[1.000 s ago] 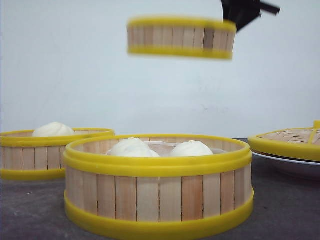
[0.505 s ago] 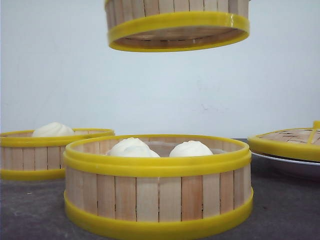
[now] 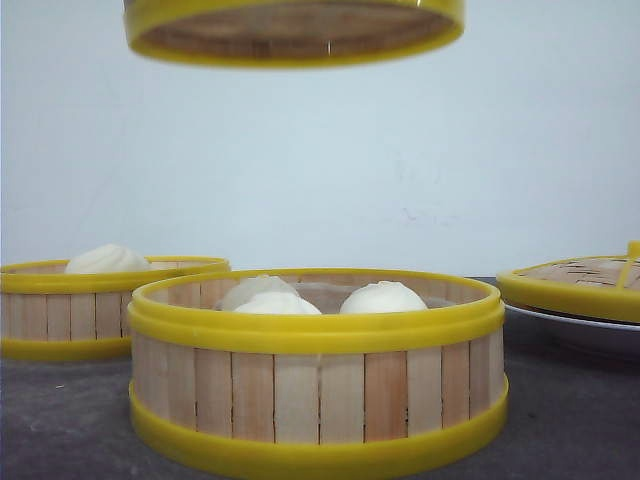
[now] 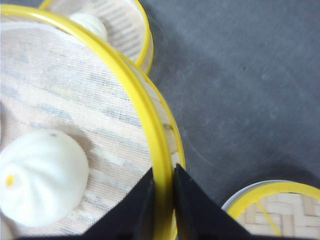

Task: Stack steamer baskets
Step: 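Lift the three-bun basket with the right gripper over the front basket, then lower the held basket onto the front basket with the right gripper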

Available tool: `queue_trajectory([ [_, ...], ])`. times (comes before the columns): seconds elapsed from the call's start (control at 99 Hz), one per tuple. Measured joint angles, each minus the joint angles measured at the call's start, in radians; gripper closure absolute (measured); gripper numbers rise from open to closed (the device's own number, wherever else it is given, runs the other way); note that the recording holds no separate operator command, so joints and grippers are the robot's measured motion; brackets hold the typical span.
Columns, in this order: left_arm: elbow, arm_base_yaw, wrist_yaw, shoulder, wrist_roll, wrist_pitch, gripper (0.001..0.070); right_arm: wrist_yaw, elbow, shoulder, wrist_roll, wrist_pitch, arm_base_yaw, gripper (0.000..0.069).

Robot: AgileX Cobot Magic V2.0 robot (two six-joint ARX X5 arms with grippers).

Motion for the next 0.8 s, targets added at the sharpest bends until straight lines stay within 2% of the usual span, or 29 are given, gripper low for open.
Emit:
queue_trajectory([
  [0.566,0.0,0.0,0.018,0.0,-0.003,-0.028,0.0321,0.014,0.0,-0.363,0.032,-0.016,0.073,0.0659],
  [0.798,0.0,0.0,0.018,0.0,-0.003,-0.028,0.0321,0.025,-0.034,-0.391,0.05,-0.016,0.073,0.0659],
])
